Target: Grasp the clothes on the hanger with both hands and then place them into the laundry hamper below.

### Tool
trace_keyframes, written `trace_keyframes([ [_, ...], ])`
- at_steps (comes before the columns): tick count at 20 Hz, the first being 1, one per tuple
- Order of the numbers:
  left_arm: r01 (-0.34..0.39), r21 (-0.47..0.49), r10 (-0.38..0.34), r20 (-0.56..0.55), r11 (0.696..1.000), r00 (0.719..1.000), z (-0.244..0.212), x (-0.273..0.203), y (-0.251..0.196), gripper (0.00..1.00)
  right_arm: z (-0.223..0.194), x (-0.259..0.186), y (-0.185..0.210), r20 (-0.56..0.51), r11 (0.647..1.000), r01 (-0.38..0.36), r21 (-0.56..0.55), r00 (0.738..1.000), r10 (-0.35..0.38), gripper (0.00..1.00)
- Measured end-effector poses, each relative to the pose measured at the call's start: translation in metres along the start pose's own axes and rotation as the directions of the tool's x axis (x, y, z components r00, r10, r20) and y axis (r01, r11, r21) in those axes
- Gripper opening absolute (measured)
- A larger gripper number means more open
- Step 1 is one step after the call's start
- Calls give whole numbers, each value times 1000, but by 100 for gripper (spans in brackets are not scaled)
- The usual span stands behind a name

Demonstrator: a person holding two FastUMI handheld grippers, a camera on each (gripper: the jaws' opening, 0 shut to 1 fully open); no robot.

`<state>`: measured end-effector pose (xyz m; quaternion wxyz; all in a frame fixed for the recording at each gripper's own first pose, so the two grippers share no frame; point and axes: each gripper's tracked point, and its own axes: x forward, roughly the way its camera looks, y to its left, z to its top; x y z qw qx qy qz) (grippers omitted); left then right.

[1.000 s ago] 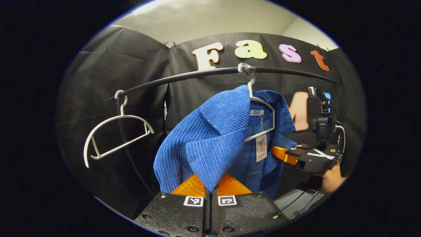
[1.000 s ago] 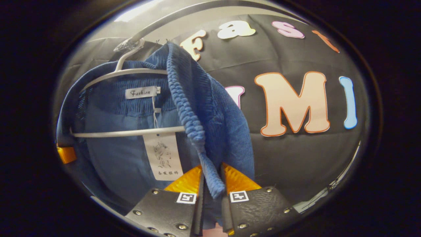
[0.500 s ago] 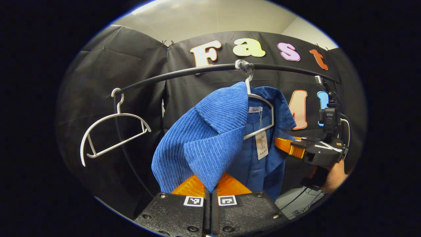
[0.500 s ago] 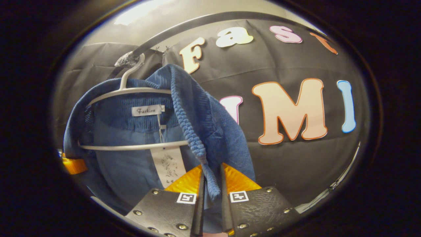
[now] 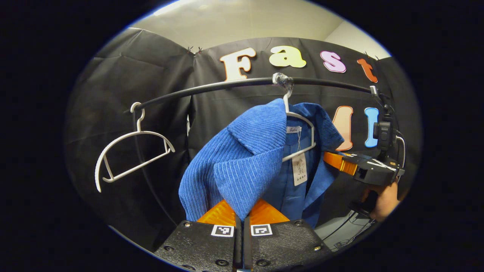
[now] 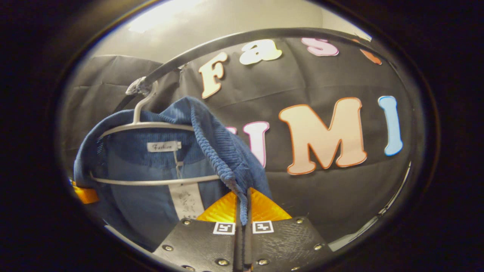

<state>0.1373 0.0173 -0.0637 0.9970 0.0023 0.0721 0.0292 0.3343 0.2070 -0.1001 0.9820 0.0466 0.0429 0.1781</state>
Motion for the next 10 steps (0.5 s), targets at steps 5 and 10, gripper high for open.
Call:
trace_keyframes([
  [5, 30, -15, -29, 50, 999, 998, 37, -20, -3, 2, 12, 8, -12, 18, 998, 53, -35, 998, -53, 2],
  [10, -6, -22, 8, 76, 1000, 997, 71, -29, 17, 2, 35, 21, -32, 52, 994, 103, -22, 993, -102, 2],
])
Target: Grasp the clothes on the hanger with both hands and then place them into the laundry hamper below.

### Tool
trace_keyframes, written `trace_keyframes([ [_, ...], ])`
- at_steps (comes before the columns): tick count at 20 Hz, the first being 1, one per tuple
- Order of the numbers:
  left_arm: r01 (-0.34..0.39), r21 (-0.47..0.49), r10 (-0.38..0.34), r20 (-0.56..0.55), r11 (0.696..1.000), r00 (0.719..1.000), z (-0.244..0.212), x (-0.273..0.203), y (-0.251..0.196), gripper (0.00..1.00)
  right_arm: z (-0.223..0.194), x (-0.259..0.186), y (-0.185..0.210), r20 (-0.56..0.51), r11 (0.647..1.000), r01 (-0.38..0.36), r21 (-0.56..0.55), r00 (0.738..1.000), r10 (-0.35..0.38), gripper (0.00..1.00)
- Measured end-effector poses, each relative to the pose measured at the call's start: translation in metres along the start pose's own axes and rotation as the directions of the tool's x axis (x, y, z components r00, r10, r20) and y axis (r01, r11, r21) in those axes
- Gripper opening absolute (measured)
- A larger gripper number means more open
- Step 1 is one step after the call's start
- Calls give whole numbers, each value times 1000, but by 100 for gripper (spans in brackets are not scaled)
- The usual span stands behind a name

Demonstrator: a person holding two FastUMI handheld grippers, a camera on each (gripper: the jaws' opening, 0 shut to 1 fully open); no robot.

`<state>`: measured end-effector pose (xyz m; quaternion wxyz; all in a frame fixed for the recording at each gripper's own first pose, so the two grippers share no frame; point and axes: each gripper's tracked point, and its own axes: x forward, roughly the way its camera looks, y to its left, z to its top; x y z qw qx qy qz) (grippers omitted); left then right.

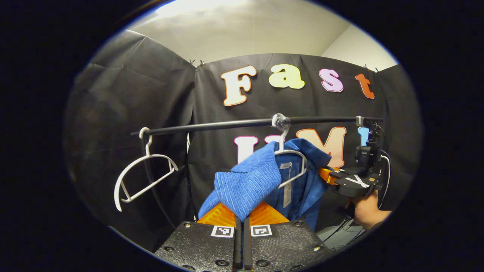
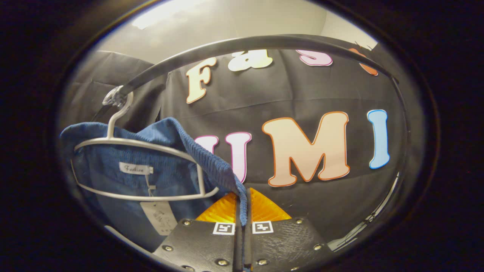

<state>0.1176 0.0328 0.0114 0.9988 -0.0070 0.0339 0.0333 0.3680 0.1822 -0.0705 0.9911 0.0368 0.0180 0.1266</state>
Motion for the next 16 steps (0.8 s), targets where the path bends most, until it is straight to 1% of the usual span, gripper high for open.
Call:
trace_keyframes([
  [3, -19, -8, 19, 1, 1000, 1000, 13, 0, 12, 2, 9, 14, -3, 16, 1000, 1, 24, 1000, -2, 2],
  [7, -27, 1, 27, -27, 1000, 999, 18, 7, 29, 2, 4, 34, -1, 22, 1000, 9, 29, 1000, -10, 2],
  [9, -32, 3, 32, -52, 999, 998, 10, 11, 34, 2, 3, 39, -4, 41, 999, 31, 24, 999, -32, 3],
  [11, -39, 20, 41, -75, 999, 996, 2, 14, 42, 2, -4, 45, 0, 36, 999, 25, 24, 999, -26, 2],
  [14, -34, 40, 39, -118, 999, 992, -20, 19, 46, 2, -18, 53, -3, 10, 999, 34, 2, 999, -34, 3],
  [16, -34, 52, 40, -131, 998, 991, -34, 26, 47, 2, -22, 57, -2, 6, 1000, 25, 1, 1000, -25, 2],
])
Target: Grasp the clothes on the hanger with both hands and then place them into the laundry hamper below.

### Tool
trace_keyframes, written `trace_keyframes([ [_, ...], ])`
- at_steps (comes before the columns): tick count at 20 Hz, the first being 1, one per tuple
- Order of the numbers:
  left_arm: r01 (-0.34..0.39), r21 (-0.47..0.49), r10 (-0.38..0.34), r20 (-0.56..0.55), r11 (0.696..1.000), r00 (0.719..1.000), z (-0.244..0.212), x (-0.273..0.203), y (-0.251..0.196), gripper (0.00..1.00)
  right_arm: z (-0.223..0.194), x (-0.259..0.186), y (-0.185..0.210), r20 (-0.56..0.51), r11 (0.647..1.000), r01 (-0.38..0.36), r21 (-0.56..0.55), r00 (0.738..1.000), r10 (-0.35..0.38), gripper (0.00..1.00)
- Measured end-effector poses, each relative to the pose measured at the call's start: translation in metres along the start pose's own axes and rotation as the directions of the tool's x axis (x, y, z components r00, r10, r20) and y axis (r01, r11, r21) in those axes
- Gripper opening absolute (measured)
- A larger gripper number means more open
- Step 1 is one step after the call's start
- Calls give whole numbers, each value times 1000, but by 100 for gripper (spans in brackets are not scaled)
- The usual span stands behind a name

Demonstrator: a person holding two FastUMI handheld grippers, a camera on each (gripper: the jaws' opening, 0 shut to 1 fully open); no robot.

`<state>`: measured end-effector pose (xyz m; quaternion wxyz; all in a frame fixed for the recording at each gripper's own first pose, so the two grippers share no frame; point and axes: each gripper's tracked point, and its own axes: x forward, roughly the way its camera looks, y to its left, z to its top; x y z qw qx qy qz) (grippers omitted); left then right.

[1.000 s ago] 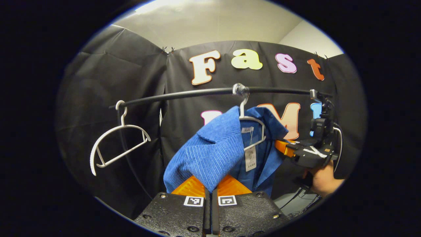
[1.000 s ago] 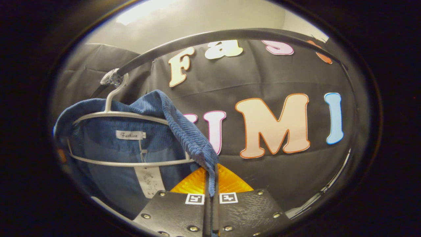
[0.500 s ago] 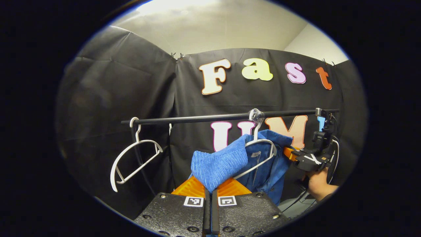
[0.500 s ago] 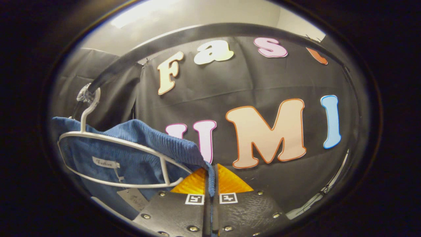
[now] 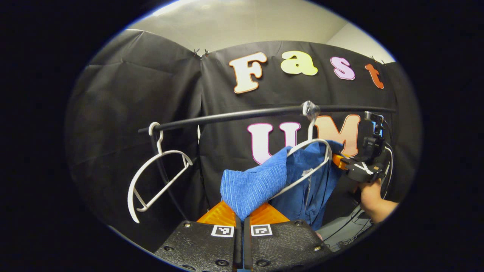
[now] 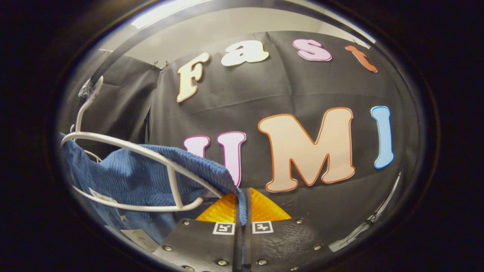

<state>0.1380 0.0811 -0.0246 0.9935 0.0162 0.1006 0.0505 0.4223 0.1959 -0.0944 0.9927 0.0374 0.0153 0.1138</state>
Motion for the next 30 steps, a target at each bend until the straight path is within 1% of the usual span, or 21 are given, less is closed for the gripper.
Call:
trace_keyframes([
  [4, 5, 4, -5, 10, 1000, 1000, -10, 12, -1, 2, 1, 2, -3, -3, 1000, 1, -5, 1000, -1, 2],
  [7, -13, 28, 13, 3, 1000, 1000, -11, 20, 8, 2, -2, 10, -5, -6, 1000, -16, -2, 1000, 16, 2],
  [9, -13, 27, 13, 2, 1000, 1000, -2, 20, 14, 2, -4, 22, -9, -10, 1000, -24, 9, 1000, 24, 2],
  [11, -7, 52, 7, 17, 999, 1000, 12, 16, 21, 2, -6, 25, -6, -16, 999, -43, 16, 999, 43, 2],
  [12, 2, 65, -3, 21, 998, 1000, 17, 16, 23, 2, -10, 27, -3, -24, 998, -58, 23, 998, 59, 0],
  [13, 7, 80, -8, 16, 997, 1000, 16, 19, 26, 2, -13, 28, -1, -31, 997, -69, 24, 997, 70, 3],
  [14, 2, 97, -2, -2, 995, 1000, 11, 24, 29, 2, -15, 29, 0, -38, 997, -73, 20, 997, 73, 0],
  [15, 1, 111, 3, -31, 994, 1000, 0, 27, 34, 2, -19, 30, -1, -48, 998, -67, 12, 997, 68, 0],
  [16, 7, 113, -1, -53, 994, 999, -11, 28, 35, 2, -24, 31, -2, -59, 998, -69, 13, 996, 70, 2],
  [17, 8, 108, -1, -56, 994, 998, -16, 31, 34, 2, -27, 33, -1, -64, 997, -76, 16, 995, 76, 2],
  [18, 6, 103, 0, -59, 995, 998, -21, 34, 34, 2, -30, 33, 0, -69, 997, -78, 15, 995, 79, 5],
  [19, 5, 98, 2, -68, 995, 998, -29, 36, 36, 2, -33, 34, -1, -76, 997, -74, 4, 994, 74, 2],
  [21, 15, 61, -9, -100, 998, 995, -48, 39, 38, 2, -48, 33, -3, -113, 998, -69, -11, 991, 67, 2],
  [23, 24, -4, -24, -142, 1000, 990, -70, 42, 38, 2, -63, 27, 0, -140, 997, -76, -19, 987, 73, 2],
  [25, 17, -20, -20, -147, 1000, 989, -86, 37, 39, 2, -73, 24, -1, -154, 997, -70, -34, 986, 64, 2],
  [28, 18, 7, -17, -138, 1000, 990, -96, 38, 26, 2, -92, 6, -8, -193, 999, -41, 17, 980, 43, 2],
  [30, 36, 21, -33, -140, 999, 990, -104, 37, 17, 3, -105, -3, -14, -244, 997, -35, 62, 969, 49, 2],
])
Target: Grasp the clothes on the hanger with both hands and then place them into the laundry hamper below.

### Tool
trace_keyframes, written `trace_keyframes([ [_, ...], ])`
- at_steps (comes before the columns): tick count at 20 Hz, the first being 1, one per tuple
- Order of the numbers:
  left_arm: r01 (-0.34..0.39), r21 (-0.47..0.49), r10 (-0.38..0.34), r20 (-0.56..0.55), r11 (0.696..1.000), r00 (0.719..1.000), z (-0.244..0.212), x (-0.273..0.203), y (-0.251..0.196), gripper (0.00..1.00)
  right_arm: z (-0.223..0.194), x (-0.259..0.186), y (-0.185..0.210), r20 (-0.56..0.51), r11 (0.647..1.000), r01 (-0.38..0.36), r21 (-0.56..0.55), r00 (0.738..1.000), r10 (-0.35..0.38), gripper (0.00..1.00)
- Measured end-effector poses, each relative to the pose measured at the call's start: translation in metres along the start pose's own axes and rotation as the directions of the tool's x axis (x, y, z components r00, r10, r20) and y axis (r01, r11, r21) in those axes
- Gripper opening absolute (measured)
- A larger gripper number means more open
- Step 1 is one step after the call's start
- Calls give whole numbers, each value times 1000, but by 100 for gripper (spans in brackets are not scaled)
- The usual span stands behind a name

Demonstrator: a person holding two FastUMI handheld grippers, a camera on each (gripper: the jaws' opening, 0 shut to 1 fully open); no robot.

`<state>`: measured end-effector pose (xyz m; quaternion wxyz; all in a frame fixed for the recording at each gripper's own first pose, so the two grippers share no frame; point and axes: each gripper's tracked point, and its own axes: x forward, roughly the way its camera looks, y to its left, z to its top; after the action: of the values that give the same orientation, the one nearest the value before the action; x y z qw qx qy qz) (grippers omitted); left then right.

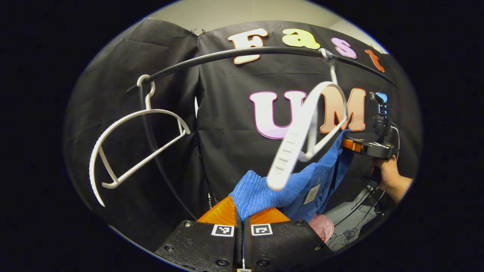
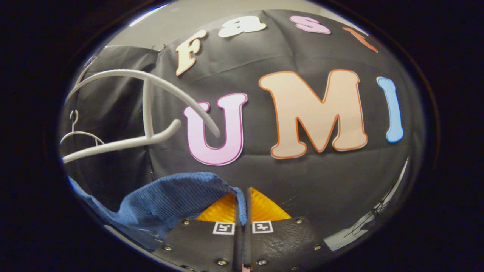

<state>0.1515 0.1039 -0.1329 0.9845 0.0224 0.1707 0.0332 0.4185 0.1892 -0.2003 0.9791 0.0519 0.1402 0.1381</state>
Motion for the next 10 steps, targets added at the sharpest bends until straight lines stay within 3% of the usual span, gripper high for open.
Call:
trace_keyframes([
  [2, 18, 14, -18, 2, 1000, 1000, -6, 2, -10, 2, -10, -9, -12, -27, 1000, 18, 15, 999, -18, 3],
  [5, 57, 38, -57, 0, 998, 998, -15, 3, -32, 3, -12, -32, -24, -10, 997, 59, -59, 998, -60, 3],
  [10, 160, 96, -166, 58, 982, 984, -4, 6, -74, 2, 3, -80, -23, 5, 995, 76, -63, 997, -76, 3],
])
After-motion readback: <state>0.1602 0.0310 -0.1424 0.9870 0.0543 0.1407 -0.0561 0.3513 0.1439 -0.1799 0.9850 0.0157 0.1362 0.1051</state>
